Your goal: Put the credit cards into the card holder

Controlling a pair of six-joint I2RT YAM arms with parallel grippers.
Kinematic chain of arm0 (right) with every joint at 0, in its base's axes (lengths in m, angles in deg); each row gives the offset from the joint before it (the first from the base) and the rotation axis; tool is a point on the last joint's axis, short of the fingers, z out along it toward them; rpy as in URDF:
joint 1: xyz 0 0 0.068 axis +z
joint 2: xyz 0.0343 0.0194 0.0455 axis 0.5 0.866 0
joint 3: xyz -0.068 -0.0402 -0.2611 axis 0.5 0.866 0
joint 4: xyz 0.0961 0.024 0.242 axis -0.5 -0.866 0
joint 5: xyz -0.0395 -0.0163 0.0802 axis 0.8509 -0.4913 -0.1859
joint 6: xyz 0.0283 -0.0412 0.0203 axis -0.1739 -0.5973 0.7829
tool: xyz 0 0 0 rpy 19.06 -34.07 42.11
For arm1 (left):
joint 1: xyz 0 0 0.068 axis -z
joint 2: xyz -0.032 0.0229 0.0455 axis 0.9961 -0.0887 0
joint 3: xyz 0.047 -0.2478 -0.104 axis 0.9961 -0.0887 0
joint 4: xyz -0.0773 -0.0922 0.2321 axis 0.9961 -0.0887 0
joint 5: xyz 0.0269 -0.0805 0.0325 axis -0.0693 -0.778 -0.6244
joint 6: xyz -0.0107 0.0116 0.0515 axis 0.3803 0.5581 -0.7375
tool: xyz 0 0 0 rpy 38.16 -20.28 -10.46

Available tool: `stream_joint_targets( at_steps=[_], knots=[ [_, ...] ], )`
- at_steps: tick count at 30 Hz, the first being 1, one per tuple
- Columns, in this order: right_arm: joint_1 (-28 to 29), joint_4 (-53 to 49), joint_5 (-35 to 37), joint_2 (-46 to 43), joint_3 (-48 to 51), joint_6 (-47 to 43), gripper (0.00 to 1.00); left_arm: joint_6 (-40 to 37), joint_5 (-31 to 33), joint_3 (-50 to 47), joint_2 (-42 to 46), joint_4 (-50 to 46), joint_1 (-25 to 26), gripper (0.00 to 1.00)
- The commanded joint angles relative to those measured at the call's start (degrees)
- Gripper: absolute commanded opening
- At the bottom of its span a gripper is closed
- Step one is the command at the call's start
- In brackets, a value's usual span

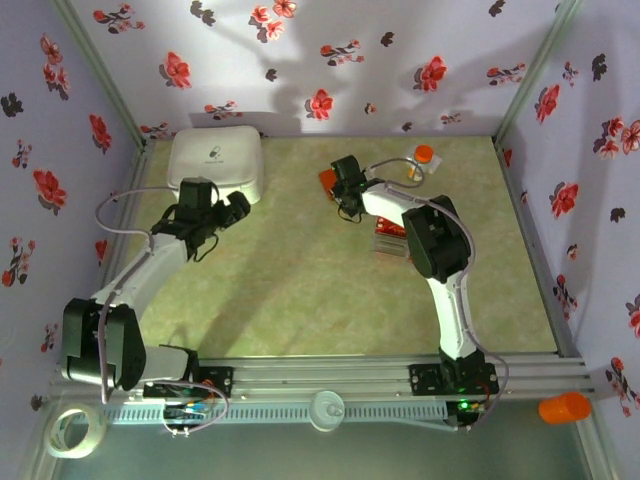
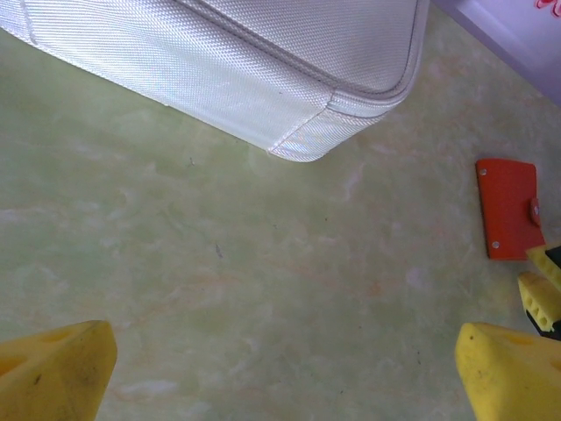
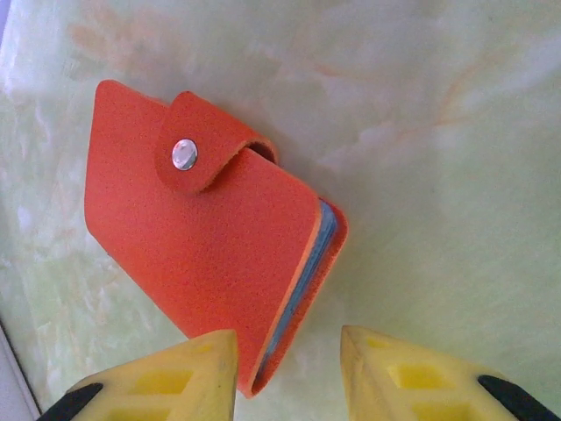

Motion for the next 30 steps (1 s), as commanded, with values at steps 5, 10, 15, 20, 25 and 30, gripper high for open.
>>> stream_joint_targets(
  at_steps=[5,10,15,20,25,30],
  knots=[
    [-0.91,1.47,-0.32,2.33,-2.65,1.35,0.35,0.13,-0.95,1.54,-1.55,0.75,0.96,1.0],
    [-1.13,1.89,-1.34,3.84,-3.36,2.24,0.35,-0.01,-1.11,1.63,-1.99,0.65,1.19,1.0],
    [-1.22,2.55,-1.9,4.28,-3.12,2.45,0.34,-0.07,-1.05,1.72,-2.1,0.56,1.24,1.0],
    [-1.48,3.52,-2.47,4.73,-3.2,2.43,0.27,-0.12,-1.08,1.72,-2.2,0.55,1.33,1.0],
    [-1.83,4.58,-3.77,5.17,-3.04,2.04,0.09,-0.16,-1.09,1.72,-2.28,0.4,1.36,1.0],
    [-1.87,5.55,-4.88,3.5,-2.05,0.31,0.0,-0.21,-1.05,1.63,-2.09,-0.11,1.34,1.0]
  ],
)
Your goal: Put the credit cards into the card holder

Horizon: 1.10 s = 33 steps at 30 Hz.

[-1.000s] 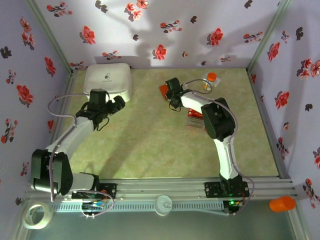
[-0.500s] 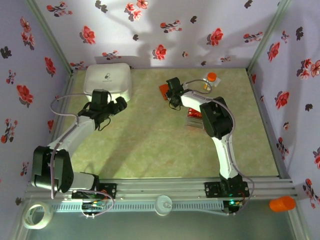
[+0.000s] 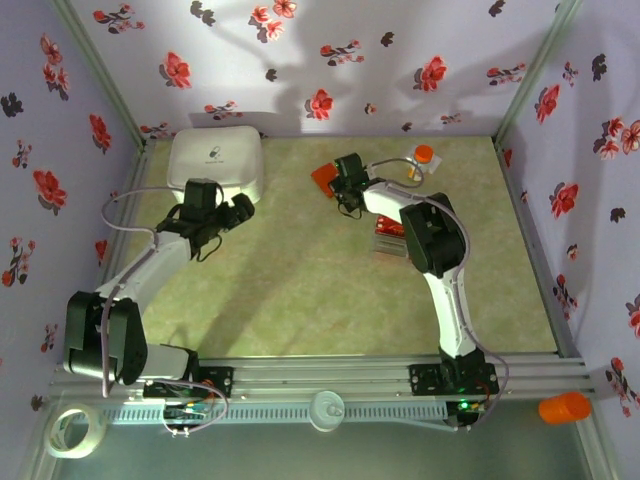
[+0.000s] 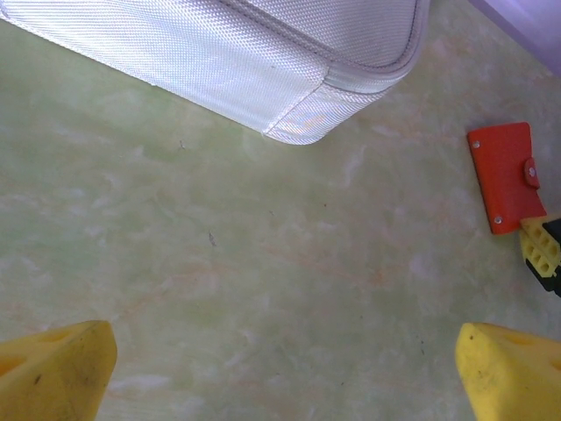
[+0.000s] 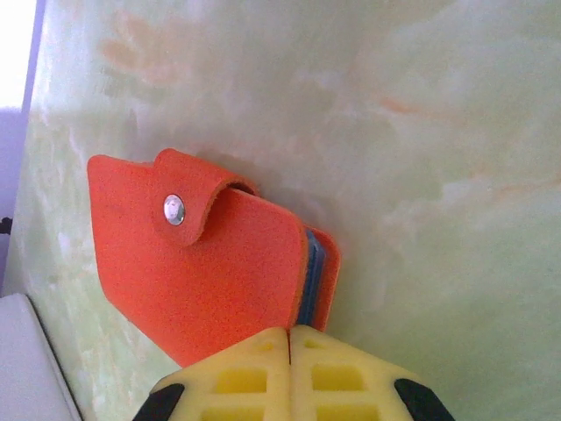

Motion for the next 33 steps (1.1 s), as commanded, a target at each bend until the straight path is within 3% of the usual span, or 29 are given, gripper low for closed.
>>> stream_joint_targets(
  at_steps=[1,6,14,23,27,33],
  knots=[
    [-0.35,0.8,-1.3,-0.99,0.89,-1.18,0.0,-0.16,-0.6,1.49,-0.38,-0.23,0.33,1.0],
    [0.08,5.02,-4.48,-5.62,5.4,-1.56,0.0,0.64,-0.92,0.93,0.56,0.17,0.35,1.0],
    [2.61,13.04,-7.5,-17.1,17.46,0.97,0.0,5.5,-6.73,-0.94,2.16,5.94,0.37,1.0],
    [6.97,17.59,-7.82,-28.7,27.33,3.08,0.0,18.74,-9.68,-6.62,1.16,21.59,0.79,1.0],
    [8.93,18.66,-7.96,-32.32,29.76,3.41,0.0,22.78,-15.06,-8.64,-1.38,29.15,1.69,1.0],
    [10.67,20.84,-7.79,-36.25,32.18,4.3,0.0,29.37,-14.67,-11.26,-3.62,38.88,4.8,1.0]
  ],
)
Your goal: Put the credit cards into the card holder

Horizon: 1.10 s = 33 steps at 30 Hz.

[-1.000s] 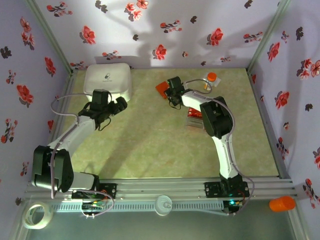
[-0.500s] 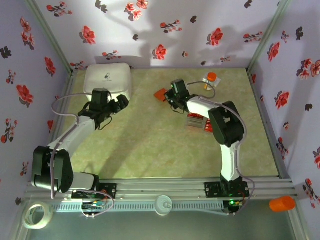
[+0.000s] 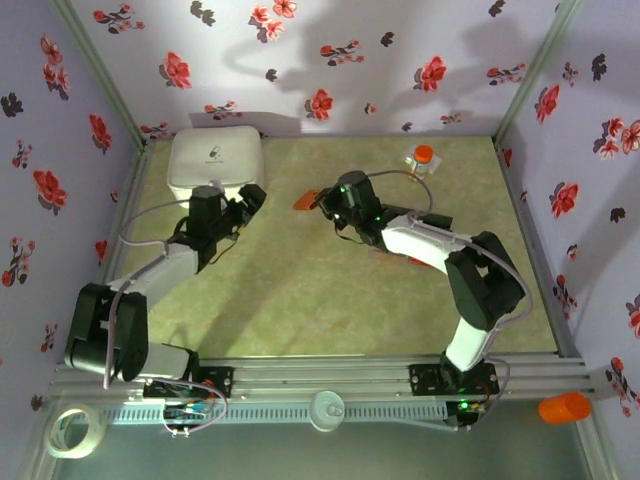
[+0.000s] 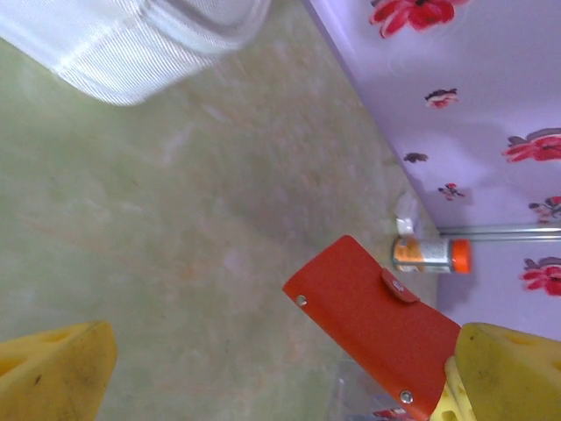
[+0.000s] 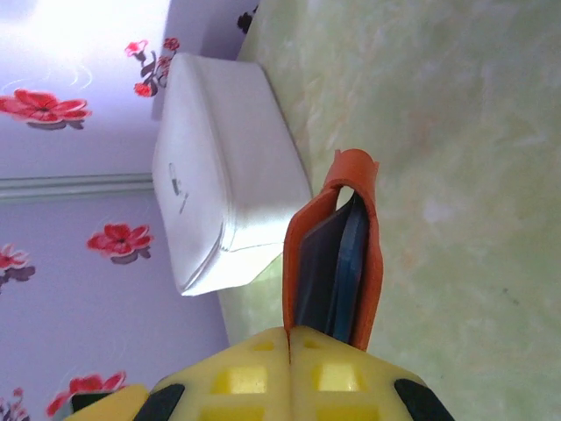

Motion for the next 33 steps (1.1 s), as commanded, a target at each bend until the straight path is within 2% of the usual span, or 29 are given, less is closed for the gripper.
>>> stream_joint_targets(
  at_steps=[1,7,19,27,33],
  knots=[
    [0.58,3.18,0.21,-3.3,0.99,1.3,0.0,6.25,-1.13,-0.78,-1.73,9.01,1.59,1.0],
    [1.24,3.98,0.39,-5.57,1.25,1.47,0.0,12.01,1.39,-0.08,-4.07,13.91,3.85,1.0],
    [2.39,5.84,-0.14,-5.36,0.35,2.5,0.0,23.65,1.66,0.27,-11.73,26.17,5.82,1.0],
    [3.22,7.11,-0.74,-4.47,0.08,3.41,0.0,26.46,1.45,1.33,-14.89,31.14,5.88,0.94],
    [3.7,7.95,-1.26,-3.54,0.03,3.82,0.0,28.24,1.31,1.95,-16.97,34.86,5.97,0.84]
  ],
)
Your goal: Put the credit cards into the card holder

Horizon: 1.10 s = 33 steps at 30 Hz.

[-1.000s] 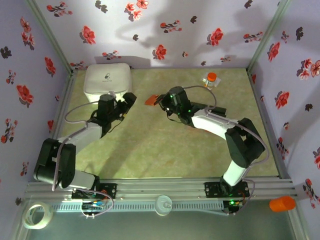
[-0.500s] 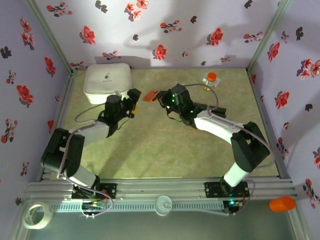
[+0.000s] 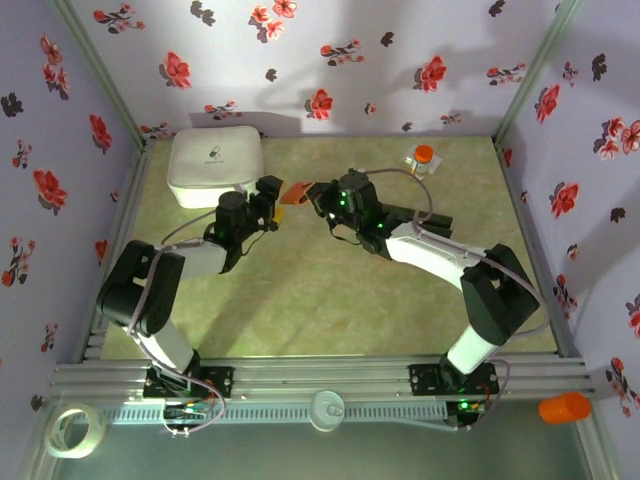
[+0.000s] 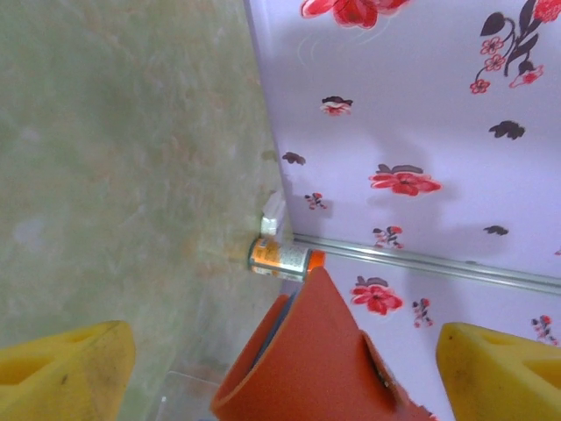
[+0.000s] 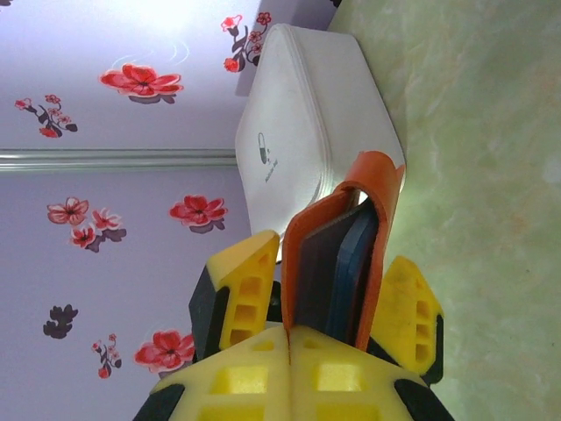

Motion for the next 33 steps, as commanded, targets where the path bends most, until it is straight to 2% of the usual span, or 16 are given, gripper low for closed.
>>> stream_joint_targets(
  at_steps=[1,21,28,30,31,33],
  knots=[
    [0.65,3.46,-0.88,1.08,-0.72,1.13,0.0,1.63,0.35,1.92,-1.41,4.97,0.51,0.82],
    [1.02,4.58,-1.16,2.18,0.08,1.84,0.0,4.76,0.34,0.99,-5.02,13.83,0.51,0.3],
    [1.11,4.52,-0.67,1.63,1.38,1.93,0.0,3.91,0.52,0.61,-4.5,14.01,0.29,0.0],
    [1.15,4.28,-0.52,1.22,1.97,1.62,0.0,2.88,0.3,0.39,-3.95,13.72,0.01,0.0],
    [1.14,3.79,-0.3,0.76,2.39,1.21,0.02,1.94,-0.18,0.26,-3.56,13.47,-0.24,0.0],
    [1.01,1.0,0.45,-0.92,3.11,-1.08,0.15,-0.37,-1.79,0.26,-2.63,12.31,-0.96,0.0]
  ],
)
